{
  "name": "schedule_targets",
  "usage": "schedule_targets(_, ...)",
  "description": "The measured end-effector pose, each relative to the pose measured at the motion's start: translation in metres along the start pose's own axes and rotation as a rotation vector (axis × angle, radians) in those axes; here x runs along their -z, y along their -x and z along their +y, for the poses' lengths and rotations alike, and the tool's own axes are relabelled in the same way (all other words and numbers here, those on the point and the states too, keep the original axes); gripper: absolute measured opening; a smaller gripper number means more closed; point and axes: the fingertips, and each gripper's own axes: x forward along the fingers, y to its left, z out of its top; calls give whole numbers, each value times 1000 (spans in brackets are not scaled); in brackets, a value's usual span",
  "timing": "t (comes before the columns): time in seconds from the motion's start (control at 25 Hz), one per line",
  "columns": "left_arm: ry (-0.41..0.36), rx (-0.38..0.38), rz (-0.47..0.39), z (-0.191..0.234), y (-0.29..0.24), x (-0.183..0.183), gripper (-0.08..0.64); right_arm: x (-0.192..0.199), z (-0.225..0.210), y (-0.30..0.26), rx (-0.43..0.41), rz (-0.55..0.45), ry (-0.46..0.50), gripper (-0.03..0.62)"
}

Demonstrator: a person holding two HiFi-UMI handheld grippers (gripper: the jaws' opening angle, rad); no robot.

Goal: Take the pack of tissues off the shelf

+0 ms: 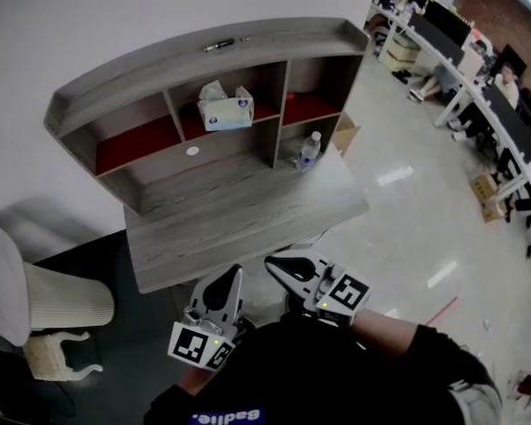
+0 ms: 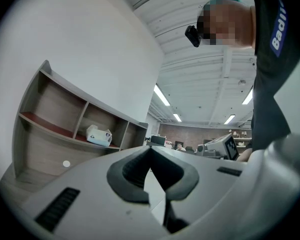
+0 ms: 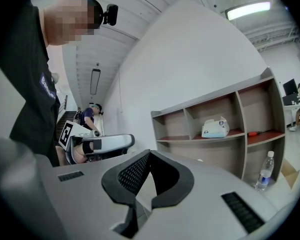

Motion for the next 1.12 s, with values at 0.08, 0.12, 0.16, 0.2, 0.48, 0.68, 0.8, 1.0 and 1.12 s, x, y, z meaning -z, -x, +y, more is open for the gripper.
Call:
schedule_targets(0.08, -9, 2, -1, 0, -12, -2, 2, -7, -10, 1, -5, -8, 10, 25)
schedule_targets(0.12, -13, 0, -2, 1, -18, -4, 2, -10, -15, 1, -8, -11, 17, 25)
schedule_targets(0.16, -16, -4, -4, 2, -23, -5, 2, -13, -21, 1, -10, -13, 25, 25)
schedule_targets(0.2, -18, -8, -7, 2, -28, -7, 2, -16, -27, 0, -12, -15, 35, 25)
schedule_targets(0.48, -37, -46, -22, 9, -51, -11, 2, -26, -73, -16, -19, 15, 142, 26)
schedule_targets(0.68, -35, -81, -26, 14, -57, -7, 2, -32, -103, -36, -26, 52, 250, 26)
schedule_targets(0.8, -32, -98, -29, 15, -58, -6, 2, -33, -117, -49, -27, 84, 329, 26)
schedule_targets(1.0, -36, -118, -28, 16, -58, -4, 2, -34, -141, -67, -4, 133, 458, 32)
schedule_targets(1.12, -41, -127, -31, 16, -57, -5, 2, -30, -156, -78, 9, 183, 524, 106)
